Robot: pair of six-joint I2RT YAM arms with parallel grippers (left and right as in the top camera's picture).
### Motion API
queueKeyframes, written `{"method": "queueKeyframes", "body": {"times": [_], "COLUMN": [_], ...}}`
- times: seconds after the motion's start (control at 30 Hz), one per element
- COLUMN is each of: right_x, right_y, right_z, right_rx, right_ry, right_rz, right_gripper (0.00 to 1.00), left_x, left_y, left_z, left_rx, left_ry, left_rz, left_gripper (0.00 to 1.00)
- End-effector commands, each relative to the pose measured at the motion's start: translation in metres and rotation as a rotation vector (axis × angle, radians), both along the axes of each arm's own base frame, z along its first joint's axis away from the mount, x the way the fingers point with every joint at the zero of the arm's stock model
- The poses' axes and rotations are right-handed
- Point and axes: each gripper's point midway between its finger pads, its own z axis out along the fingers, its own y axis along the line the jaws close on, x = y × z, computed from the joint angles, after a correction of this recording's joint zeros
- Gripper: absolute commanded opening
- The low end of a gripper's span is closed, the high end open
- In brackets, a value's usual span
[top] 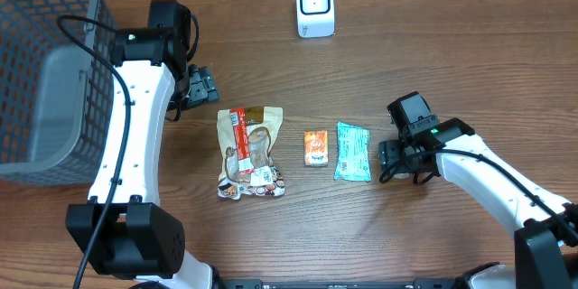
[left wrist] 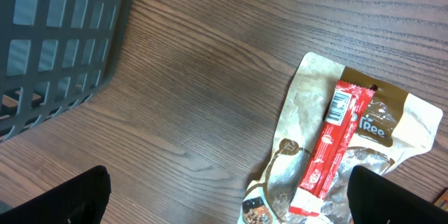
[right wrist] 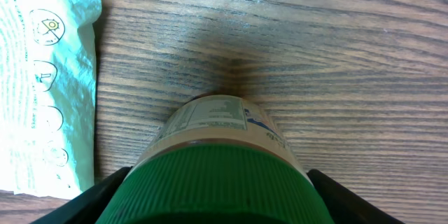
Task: Scan the item barcode
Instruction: 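Lift the held jar and rotate it sideways with the right gripper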
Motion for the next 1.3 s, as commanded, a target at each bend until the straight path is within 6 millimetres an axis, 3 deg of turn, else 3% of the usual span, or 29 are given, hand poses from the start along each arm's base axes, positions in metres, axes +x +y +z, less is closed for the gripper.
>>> {"method": "queueKeyframes", "body": {"times": [0.0, 0.4, 0.6, 0.73, 0.97, 1.07, 1.1, 1.27], "right_x": [-0.001, -0.003, 0.0, 0.013, 0.026, 0.02, 0.017, 0.009], "right_y": [-0.001, -0.002, 0.0, 0.006, 0.016, 0.014, 0.013, 0.021], "right_z": [-0.002, -0.005, -0.002, 0.019, 0.075, 0.079, 0.078, 0.074], "right_rx": [-0.006, -0.008, -0.003, 0.014, 0.037, 0.028, 0.024, 0.094], "right_ry": [-0.001, 0.005, -0.007, -0.04, -0.047, -0.015, -0.003, 0.043], "right_rz": [0.0, 0.0, 0.004, 0.007, 0.037, 0.031, 0.027, -0.048], "right_gripper": [0.78, 0.72, 0.57, 0.55, 0.5, 0.62, 0.61, 0.43], "left_x": [0.004, 0.004, 0.004, 0.004, 0.004, 0.004, 0.004, 0.004], "left_y": [0.0, 0.0, 0.0, 0.0, 0.0, 0.0, 0.0, 0.0], "left_z": [0.006, 0.006, 0.006, 0.006, 0.006, 0.006, 0.006, 0.006], "left_rx": [0.004, 0.004, 0.004, 0.004, 0.004, 0.004, 0.004, 0.004], "left_ry": [-0.024, -0.024, -0.024, -0.024, -0.024, -0.024, -0.024, -0.024], "left_rz": [0.017, 0.017, 0.016, 0.017, 0.017, 0.017, 0.017, 0.017], "left_gripper": [0.99, 1.0, 1.0, 1.0, 0.99, 1.0, 1.0, 1.0]}}
